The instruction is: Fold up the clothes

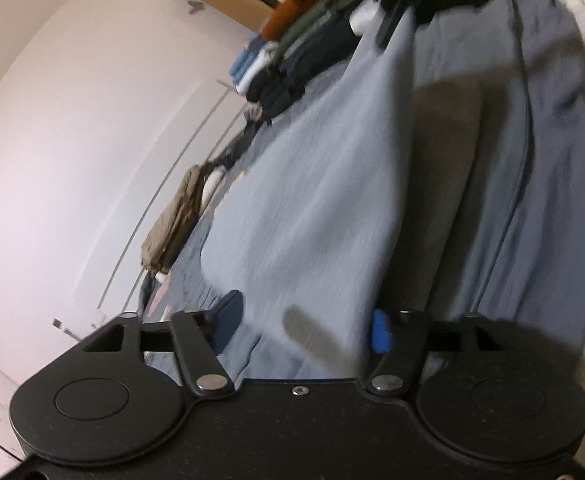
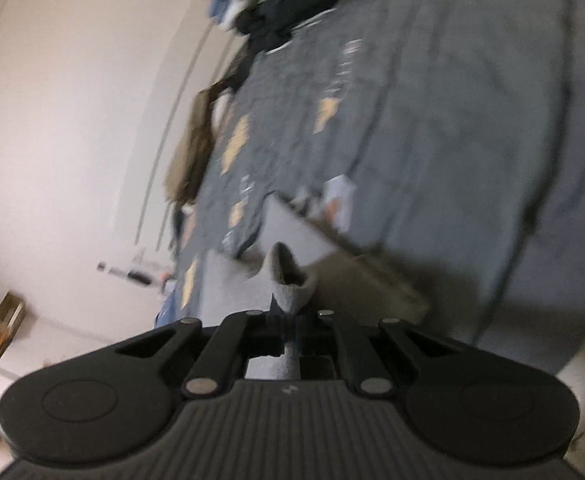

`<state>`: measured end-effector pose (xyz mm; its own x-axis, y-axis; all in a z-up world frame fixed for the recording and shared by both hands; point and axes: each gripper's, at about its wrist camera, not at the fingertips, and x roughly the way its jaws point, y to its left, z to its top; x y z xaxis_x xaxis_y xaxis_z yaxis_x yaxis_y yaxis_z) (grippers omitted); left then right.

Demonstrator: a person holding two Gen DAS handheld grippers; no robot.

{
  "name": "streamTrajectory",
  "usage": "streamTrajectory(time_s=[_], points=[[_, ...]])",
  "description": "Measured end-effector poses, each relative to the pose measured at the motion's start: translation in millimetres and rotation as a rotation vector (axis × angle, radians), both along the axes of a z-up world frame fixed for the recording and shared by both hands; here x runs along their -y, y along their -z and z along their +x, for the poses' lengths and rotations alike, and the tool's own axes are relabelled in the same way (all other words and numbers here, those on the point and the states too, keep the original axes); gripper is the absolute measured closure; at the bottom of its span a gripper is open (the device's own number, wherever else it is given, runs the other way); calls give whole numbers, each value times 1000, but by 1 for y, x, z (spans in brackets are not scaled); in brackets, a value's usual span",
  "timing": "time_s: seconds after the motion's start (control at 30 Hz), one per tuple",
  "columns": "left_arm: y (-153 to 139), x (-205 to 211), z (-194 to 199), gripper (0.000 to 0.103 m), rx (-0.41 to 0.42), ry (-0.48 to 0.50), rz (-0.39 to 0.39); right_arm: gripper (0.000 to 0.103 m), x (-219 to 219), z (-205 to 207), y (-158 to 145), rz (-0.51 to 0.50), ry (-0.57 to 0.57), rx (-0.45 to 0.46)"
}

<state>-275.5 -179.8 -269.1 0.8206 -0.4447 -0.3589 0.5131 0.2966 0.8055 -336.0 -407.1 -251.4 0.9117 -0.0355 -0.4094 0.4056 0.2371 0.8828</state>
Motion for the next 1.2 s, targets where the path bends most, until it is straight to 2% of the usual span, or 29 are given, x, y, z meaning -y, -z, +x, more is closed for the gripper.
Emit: streamTrajectory(time_s=[0.03,0.07,0.17,0.23,0.3,0.33,0.43,0.5,0.57,0.63,0.77,1.0,1.07,1.17,1.2], points=[[-2,-4,2,76,-5,-1,18,99,2,0,2,6,1,-6],[-4,-8,4,79,-11,-2,28,99,3,1,3,4,-4,-13],[-5,-11,6,78,-9,-5,59,99,-2,6,7,-38,-36,-64],[7,-7,4,72,9,2,97,99,-4,11,13,-55,-45,-116],[22,-4,-3,72,58,19,139,99,-2,15,22,-51,-46,-157],[27,-4,-5,75,76,30,157,99,-2,15,24,-49,-45,-166],[18,-6,1,83,9,28,133,99,-4,14,25,-57,-46,-178],[14,-9,3,90,-10,35,149,99,-6,13,23,-65,-53,-176],[9,-13,-2,92,31,49,189,99,-8,10,20,-72,-54,-163],[-5,-18,-5,94,41,38,163,99,-12,5,12,-89,-52,-134],[-30,-25,-4,95,15,22,125,99,-19,2,-4,-143,-71,-90],[7,-25,3,94,-94,34,199,97,-12,17,23,-71,-129,-198],[4,-28,3,94,-112,33,190,94,-14,14,20,-89,-120,-215],[-18,-38,2,87,-201,18,141,91,-12,8,8,-126,-134,-227],[-27,-42,2,77,-237,20,133,89,-11,5,3,-145,-132,-234]])
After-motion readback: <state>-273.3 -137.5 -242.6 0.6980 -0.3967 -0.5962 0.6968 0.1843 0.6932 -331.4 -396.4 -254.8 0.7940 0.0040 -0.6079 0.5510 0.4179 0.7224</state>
